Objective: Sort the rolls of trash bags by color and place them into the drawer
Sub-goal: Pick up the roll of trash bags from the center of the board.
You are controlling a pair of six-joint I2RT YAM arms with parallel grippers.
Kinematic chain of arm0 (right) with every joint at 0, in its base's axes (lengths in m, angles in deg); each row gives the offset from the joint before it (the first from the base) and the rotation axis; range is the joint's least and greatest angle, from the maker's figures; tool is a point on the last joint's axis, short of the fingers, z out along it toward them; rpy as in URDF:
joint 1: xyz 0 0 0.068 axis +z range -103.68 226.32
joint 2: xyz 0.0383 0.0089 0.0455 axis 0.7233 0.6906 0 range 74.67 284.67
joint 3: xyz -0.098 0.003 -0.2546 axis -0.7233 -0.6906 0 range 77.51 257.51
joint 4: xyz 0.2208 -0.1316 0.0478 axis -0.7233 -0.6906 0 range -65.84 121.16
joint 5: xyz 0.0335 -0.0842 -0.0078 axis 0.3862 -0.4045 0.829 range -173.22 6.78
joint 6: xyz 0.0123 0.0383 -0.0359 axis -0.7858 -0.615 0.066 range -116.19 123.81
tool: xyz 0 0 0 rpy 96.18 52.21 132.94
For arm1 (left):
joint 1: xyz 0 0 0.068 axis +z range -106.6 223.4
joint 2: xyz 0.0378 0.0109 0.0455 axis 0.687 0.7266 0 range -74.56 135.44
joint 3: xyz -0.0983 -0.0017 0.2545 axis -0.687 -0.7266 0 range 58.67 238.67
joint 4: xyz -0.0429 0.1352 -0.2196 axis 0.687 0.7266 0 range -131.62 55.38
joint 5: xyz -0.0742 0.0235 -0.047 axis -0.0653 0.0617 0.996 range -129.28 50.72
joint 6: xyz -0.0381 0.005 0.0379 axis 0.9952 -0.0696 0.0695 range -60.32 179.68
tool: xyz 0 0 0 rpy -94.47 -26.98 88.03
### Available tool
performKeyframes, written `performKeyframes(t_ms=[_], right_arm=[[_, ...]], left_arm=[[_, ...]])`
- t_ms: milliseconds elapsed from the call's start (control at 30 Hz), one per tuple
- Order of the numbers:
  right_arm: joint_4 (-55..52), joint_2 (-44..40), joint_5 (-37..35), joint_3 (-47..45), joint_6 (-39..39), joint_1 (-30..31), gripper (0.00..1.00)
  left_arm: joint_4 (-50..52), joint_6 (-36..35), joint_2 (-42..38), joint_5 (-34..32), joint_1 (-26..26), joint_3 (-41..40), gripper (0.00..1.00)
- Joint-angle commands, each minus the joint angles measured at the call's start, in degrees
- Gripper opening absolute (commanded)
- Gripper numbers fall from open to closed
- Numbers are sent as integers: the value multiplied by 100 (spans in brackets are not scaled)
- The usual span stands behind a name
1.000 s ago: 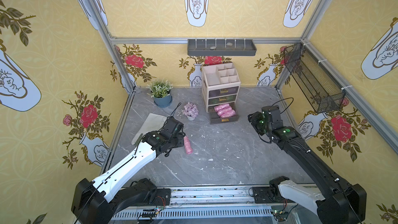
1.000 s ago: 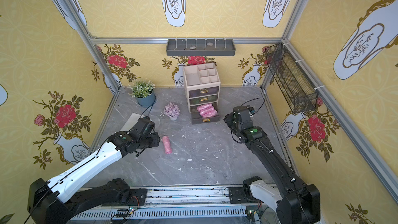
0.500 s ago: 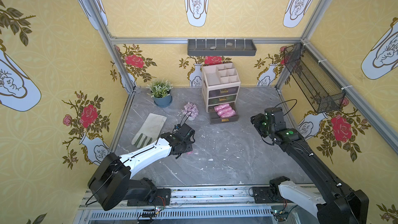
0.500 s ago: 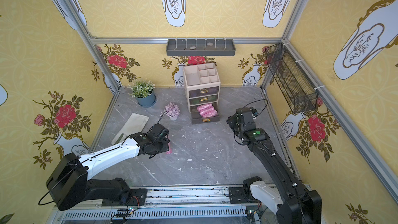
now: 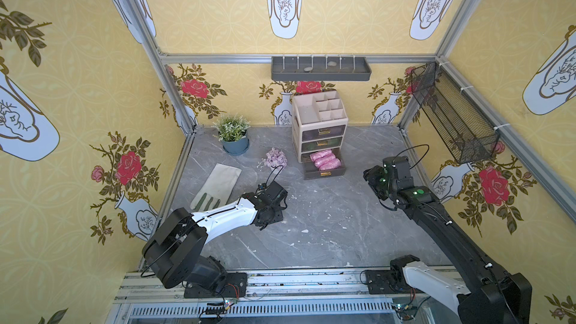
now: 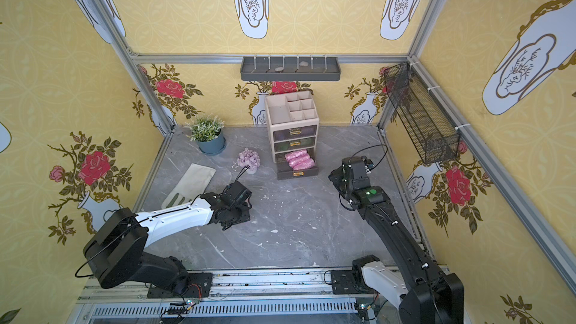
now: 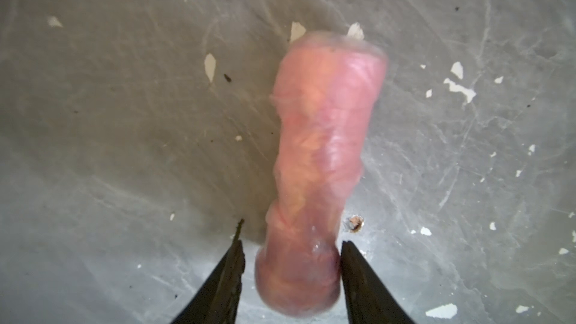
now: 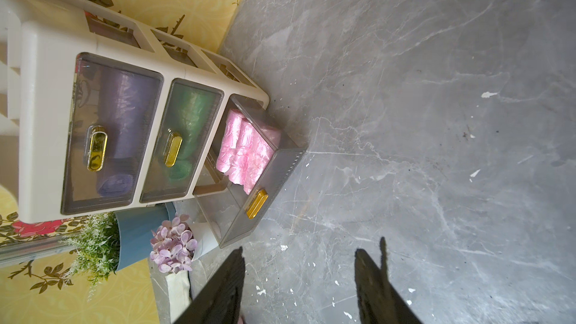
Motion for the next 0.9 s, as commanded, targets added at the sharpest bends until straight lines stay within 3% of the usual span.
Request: performKeyframes(t_ms=[0,233,600,867], right_arm=[[34,6,-29,-31,37,-15,57],[19,-36,-33,-65,37,-37,57],[-8,-80,-3,-78,37,-59,57],[-79,-199,-44,-93,53,-91,57]], left_arm=[[-64,27,43,36,-16,-36,48],[-27,-8,-35,44,-33,-10,36],[146,-52,-231,10,-162,181,26],[382,-171,277,-39,-798,1454,21]])
